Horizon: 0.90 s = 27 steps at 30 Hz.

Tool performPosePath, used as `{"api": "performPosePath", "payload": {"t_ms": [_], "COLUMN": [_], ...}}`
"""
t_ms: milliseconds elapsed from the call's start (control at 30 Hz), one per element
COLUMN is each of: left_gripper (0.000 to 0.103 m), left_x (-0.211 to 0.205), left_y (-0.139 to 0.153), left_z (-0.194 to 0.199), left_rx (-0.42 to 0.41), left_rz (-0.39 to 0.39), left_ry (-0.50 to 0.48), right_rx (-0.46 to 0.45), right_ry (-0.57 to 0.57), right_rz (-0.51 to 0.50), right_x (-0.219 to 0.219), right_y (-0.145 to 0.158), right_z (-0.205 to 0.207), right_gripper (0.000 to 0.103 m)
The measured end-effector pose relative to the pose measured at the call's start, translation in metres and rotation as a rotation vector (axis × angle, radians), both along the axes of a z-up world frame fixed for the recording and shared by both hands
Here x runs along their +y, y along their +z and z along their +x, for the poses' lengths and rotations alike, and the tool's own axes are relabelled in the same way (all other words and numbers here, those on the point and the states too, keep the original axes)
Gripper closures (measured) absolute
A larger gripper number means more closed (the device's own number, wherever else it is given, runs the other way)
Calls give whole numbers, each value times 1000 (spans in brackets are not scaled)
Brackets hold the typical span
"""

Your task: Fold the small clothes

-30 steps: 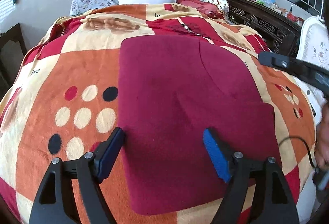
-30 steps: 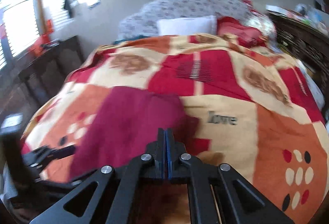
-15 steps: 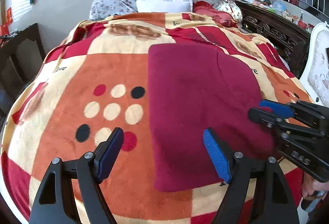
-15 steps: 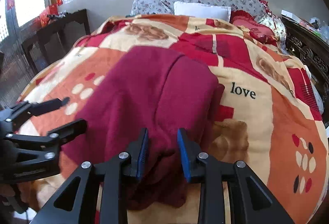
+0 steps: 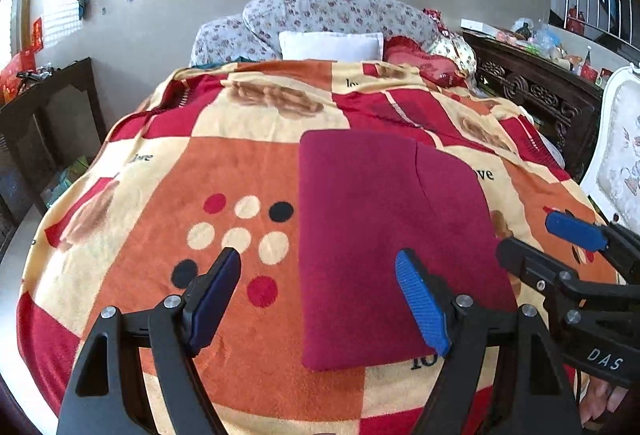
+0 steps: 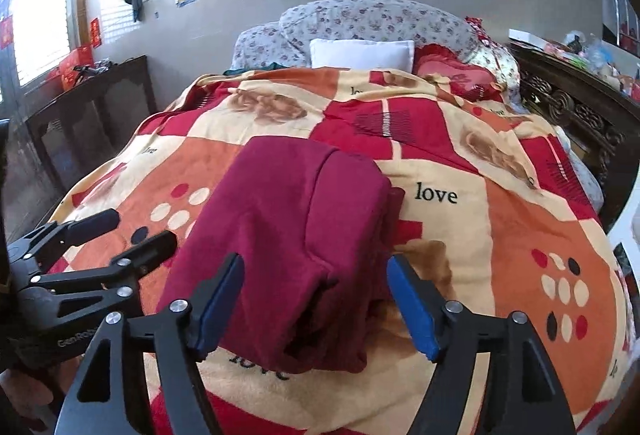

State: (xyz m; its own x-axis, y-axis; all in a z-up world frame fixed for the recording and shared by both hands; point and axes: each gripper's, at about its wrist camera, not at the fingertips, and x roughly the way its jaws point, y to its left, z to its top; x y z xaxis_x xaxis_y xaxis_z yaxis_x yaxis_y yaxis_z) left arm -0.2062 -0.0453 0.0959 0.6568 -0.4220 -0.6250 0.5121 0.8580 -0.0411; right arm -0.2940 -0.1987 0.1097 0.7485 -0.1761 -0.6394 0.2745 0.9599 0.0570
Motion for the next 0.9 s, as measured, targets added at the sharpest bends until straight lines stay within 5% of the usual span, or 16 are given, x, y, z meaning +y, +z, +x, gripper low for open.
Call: {"api": "performPosePath", "payload": {"t_ms": [900], "left_gripper": [24], "left_x": [3], "left_y": [1], "left_z": [4], "left_rx": [-10], "left_rz": [5], "left_ry": [26], "right_rx": [20], "right_ry": [-18], "right_rz": [35], "right_x": [-2], "right_y": [-6], "right_z": [6], "right_gripper": [14]}}
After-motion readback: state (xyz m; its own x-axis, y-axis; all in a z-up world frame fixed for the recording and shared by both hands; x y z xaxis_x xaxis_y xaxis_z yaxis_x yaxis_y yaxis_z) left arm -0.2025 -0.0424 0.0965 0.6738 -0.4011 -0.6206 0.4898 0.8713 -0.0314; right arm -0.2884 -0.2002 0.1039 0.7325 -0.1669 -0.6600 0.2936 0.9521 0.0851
